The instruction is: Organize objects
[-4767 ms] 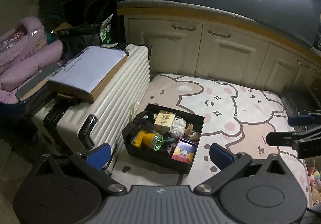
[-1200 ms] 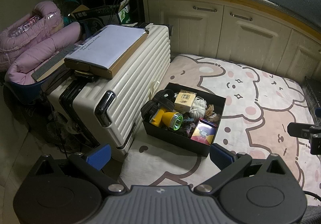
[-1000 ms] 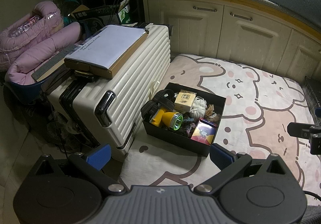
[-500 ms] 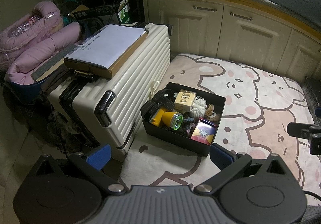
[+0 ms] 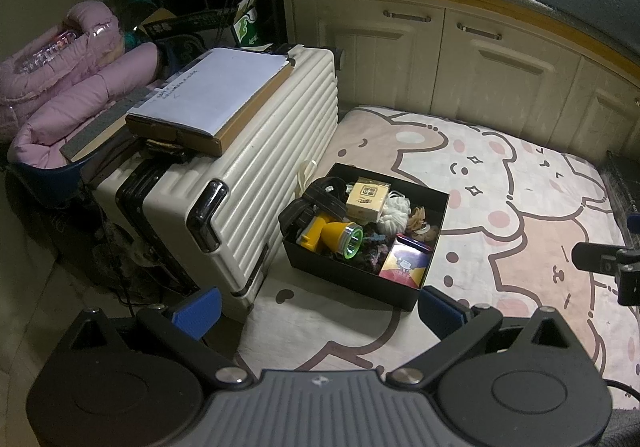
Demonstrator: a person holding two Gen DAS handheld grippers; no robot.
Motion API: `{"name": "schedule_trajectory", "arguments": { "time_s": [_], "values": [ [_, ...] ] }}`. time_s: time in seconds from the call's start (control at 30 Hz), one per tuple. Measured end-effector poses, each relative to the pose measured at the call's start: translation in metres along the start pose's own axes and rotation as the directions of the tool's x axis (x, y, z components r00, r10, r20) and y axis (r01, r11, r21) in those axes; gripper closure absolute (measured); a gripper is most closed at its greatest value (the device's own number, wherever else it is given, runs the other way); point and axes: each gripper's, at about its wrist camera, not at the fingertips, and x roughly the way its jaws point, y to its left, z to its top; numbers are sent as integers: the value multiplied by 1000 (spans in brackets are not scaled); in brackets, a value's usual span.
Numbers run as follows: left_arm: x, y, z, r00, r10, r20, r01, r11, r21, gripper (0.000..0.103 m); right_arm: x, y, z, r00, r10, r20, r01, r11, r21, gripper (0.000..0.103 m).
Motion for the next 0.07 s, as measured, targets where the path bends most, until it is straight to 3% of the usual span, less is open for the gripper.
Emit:
{"name": "schedule_trajectory", "arguments": {
  "time_s": [0.07],
  "values": [
    [0,0,0,1000,2,-2,-2,1000,2,0,0,0,1,1000,0,0,0,1000,-1,3]
  ]
}}
